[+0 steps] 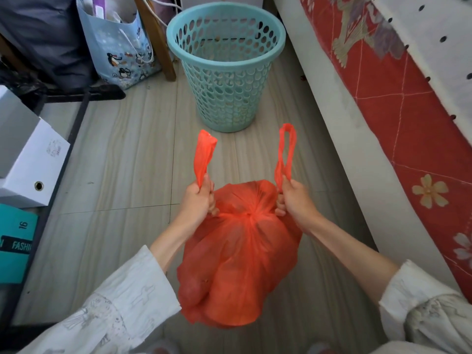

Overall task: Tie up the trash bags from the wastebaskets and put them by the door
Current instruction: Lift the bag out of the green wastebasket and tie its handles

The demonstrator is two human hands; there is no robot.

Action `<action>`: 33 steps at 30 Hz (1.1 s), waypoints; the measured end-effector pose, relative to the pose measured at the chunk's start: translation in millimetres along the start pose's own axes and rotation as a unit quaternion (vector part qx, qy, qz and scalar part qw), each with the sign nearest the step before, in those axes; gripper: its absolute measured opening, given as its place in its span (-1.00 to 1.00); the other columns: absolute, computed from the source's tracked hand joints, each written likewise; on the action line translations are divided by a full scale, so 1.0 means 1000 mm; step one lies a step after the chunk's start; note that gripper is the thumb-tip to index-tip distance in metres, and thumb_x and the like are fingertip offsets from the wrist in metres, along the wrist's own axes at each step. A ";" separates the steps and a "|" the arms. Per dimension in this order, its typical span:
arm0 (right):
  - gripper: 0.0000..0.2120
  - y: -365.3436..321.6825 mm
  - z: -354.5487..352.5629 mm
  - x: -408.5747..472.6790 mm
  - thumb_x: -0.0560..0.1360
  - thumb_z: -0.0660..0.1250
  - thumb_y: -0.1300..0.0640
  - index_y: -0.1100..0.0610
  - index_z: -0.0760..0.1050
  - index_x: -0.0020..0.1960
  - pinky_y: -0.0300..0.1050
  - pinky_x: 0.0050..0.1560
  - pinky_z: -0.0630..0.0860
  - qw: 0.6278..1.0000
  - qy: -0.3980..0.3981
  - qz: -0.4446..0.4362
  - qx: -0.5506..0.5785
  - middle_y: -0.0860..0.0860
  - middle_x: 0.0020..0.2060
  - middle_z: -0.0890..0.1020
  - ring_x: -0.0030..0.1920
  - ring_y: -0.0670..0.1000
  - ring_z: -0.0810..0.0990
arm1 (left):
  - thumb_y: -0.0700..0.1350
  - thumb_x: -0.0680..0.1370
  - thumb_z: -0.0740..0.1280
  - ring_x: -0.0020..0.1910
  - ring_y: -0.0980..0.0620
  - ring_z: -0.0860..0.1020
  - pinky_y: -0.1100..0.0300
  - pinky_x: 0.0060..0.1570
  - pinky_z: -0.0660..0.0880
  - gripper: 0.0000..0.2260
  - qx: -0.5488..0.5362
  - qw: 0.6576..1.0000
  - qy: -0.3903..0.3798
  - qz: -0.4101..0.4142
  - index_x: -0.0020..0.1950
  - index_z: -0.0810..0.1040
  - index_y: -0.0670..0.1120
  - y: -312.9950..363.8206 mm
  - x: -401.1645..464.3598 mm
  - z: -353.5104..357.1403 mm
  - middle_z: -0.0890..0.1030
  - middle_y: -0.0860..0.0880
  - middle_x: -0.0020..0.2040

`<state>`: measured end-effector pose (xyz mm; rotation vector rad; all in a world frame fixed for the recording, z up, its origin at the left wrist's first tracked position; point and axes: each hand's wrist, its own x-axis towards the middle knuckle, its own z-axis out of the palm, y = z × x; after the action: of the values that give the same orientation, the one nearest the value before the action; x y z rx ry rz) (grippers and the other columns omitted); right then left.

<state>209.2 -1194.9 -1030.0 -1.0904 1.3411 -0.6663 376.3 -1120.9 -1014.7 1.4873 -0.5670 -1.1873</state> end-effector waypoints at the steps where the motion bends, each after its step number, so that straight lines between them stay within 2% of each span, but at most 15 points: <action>1: -0.68 0.004 -0.001 0.002 0.59 0.03 -0.03 0.04 0.27 -0.31 -0.26 -0.55 0.24 0.996 -0.010 -0.026 -0.083 -0.10 -0.59 0.30 -0.59 -0.15 0.26 | -0.04 0.63 0.00 -0.70 0.19 0.17 0.34 -0.63 0.32 -0.67 0.006 1.000 -0.005 0.003 -0.32 0.23 -0.08 0.000 0.000 -0.001 0.19 0.08 -0.70; 3: -0.75 0.006 -0.003 0.004 0.45 0.08 -0.14 0.00 0.30 -0.27 -0.25 -0.40 0.21 0.980 -0.035 -0.045 -0.191 -0.12 -0.44 0.32 -0.44 -0.16 0.27 | -0.05 0.63 0.00 -0.63 0.16 0.29 0.26 -0.43 0.48 -0.66 0.010 1.000 -0.021 0.020 -0.33 0.25 -0.09 0.004 -0.001 -0.001 0.26 0.09 -0.67; 6: -0.80 0.003 -0.003 0.004 0.52 0.09 -0.05 -0.02 0.31 -0.24 -0.26 -0.36 0.20 0.969 -0.074 -0.043 -0.231 -0.14 -0.39 0.34 -0.40 -0.17 0.29 | -0.01 0.62 0.05 -0.32 -0.01 0.46 0.09 -0.10 0.43 -0.61 0.092 0.993 -0.013 0.069 -0.39 0.34 -0.06 0.012 0.001 -0.006 0.48 0.08 -0.51; 8: -0.75 -0.002 0.003 0.003 0.59 0.05 0.11 -0.02 0.32 -0.26 -0.27 -0.33 0.23 0.954 -0.090 -0.091 -0.271 -0.14 -0.40 0.33 -0.41 -0.19 0.29 | 0.05 0.59 0.09 -0.33 -0.01 0.44 0.09 -0.14 0.38 -0.63 0.169 0.982 -0.003 0.089 -0.38 0.36 -0.04 0.019 0.003 -0.010 0.46 0.00 -0.44; 10: -0.65 -0.011 0.011 -0.004 0.59 0.07 0.21 -0.01 0.29 -0.35 -0.19 -0.34 0.26 0.933 -0.120 -0.140 -0.310 -0.14 -0.44 0.34 -0.42 -0.17 0.32 | 0.01 0.60 0.12 -0.53 0.07 0.43 0.11 -0.31 0.37 -0.65 0.193 0.978 -0.017 0.083 -0.38 0.36 -0.05 0.026 0.004 -0.009 0.44 0.05 -0.57; 12: -0.62 -0.016 0.017 -0.008 0.58 0.12 0.22 0.03 0.32 -0.40 -0.16 -0.24 0.27 0.910 -0.153 -0.174 -0.345 -0.09 -0.46 0.40 -0.35 -0.06 0.41 | -0.05 0.59 0.15 -0.61 0.12 0.43 0.18 -0.47 0.41 -0.68 0.161 0.984 -0.046 0.059 -0.35 0.40 -0.08 0.037 0.001 -0.003 0.46 0.05 -0.60; 14: -0.73 -0.016 0.023 -0.012 0.55 0.15 0.24 0.16 0.54 -0.25 -0.16 -0.13 0.34 0.893 -0.193 -0.194 -0.357 -0.02 -0.33 0.57 -0.20 -0.05 0.49 | -0.09 0.58 0.18 -0.58 0.15 0.47 0.27 -0.55 0.48 -0.73 0.098 0.993 -0.061 0.025 -0.31 0.41 -0.13 0.051 -0.003 0.004 0.47 0.01 -0.51; 16: -0.78 -0.017 0.027 -0.015 0.50 0.19 0.28 0.20 0.60 -0.01 -0.21 -0.03 0.39 0.882 -0.229 -0.202 -0.358 -0.06 -0.16 0.61 -0.10 -0.10 0.51 | -0.12 0.57 0.21 -0.53 0.13 0.52 0.26 -0.47 0.57 -0.78 0.010 0.998 -0.069 -0.012 -0.27 0.42 -0.14 0.063 -0.002 0.007 0.47 -0.04 -0.45; 20: -0.94 -0.017 0.032 -0.019 0.47 0.33 0.17 0.10 0.57 -0.07 -0.12 0.02 0.44 0.871 -0.270 -0.197 -0.359 -0.06 -0.16 0.61 -0.05 0.01 0.55 | -0.09 0.55 0.25 -0.36 0.08 0.62 0.25 -0.28 0.63 -0.83 -0.073 0.991 -0.099 -0.045 -0.09 0.52 -0.19 0.071 0.002 0.009 0.59 -0.11 -0.24; 22: -0.82 -0.018 0.034 -0.020 0.50 0.32 0.16 0.17 0.57 0.08 -0.17 0.16 0.43 0.879 -0.289 -0.181 -0.332 0.00 0.00 0.63 0.04 -0.09 0.54 | -0.11 0.55 0.25 -0.22 0.07 0.61 0.28 -0.19 0.60 -0.80 -0.050 0.994 -0.094 -0.024 0.09 0.52 -0.20 0.068 0.004 0.007 0.60 -0.12 -0.07; 24: -0.87 -0.019 0.033 -0.021 0.55 0.23 0.21 0.12 0.57 -0.04 -0.45 0.04 0.41 0.893 -0.302 -0.160 -0.293 -0.07 -0.09 0.62 -0.10 -0.36 0.52 | -0.11 0.53 0.28 -0.16 0.07 0.56 0.27 -0.19 0.56 -0.74 0.066 0.997 -0.035 0.026 0.20 0.46 -0.13 0.058 0.006 0.003 0.56 -0.08 0.02; 26: -0.68 -0.022 0.031 -0.022 0.60 0.14 0.20 0.00 0.41 -0.31 -0.54 -0.30 0.36 0.911 -0.283 -0.127 -0.273 -0.19 -0.41 0.49 -0.46 -0.42 0.45 | -0.09 0.49 0.33 -0.20 0.08 0.51 0.20 -0.22 0.51 -0.73 0.191 0.979 0.000 0.074 0.17 0.41 -0.06 0.045 0.003 -0.003 0.50 -0.04 -0.02; 28: -0.62 -0.025 0.029 -0.021 0.62 0.07 0.11 0.04 0.32 -0.37 -0.44 -0.57 0.27 0.930 -0.263 -0.077 -0.246 -0.14 -0.64 0.38 -0.67 -0.27 0.35 | -0.05 0.44 0.39 -0.17 0.07 0.50 0.16 -0.13 0.47 -0.67 0.317 0.939 -0.056 0.124 0.14 0.38 -0.04 0.029 -0.002 -0.008 0.48 -0.01 -0.04; 31: -0.56 -0.027 0.027 -0.017 0.61 -0.01 -0.07 0.08 0.40 -0.33 -0.40 -0.65 0.12 0.943 -0.241 -0.007 -0.230 -0.04 -0.55 0.31 -0.73 -0.19 0.22 | 0.07 0.43 0.38 0.11 -0.04 0.53 0.12 0.05 0.41 -0.54 0.514 0.825 -0.176 0.158 0.23 0.34 -0.05 0.014 -0.010 -0.014 0.54 -0.03 0.10; 33: -0.54 -0.026 0.028 -0.016 0.62 -0.02 -0.05 0.12 0.41 -0.33 -0.38 -0.65 0.16 0.944 -0.224 -0.017 -0.241 -0.01 -0.52 0.33 -0.72 -0.18 0.24 | 0.08 0.50 0.29 0.12 -0.13 0.54 0.12 -0.08 0.37 -0.63 0.564 0.784 -0.170 0.195 0.23 0.35 -0.05 0.014 -0.012 -0.015 0.59 -0.09 0.09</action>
<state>238.9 -1184.2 -1003.5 -1.5507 1.1071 -0.0854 388.0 -1107.8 -998.8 1.9387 -1.9902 -0.7488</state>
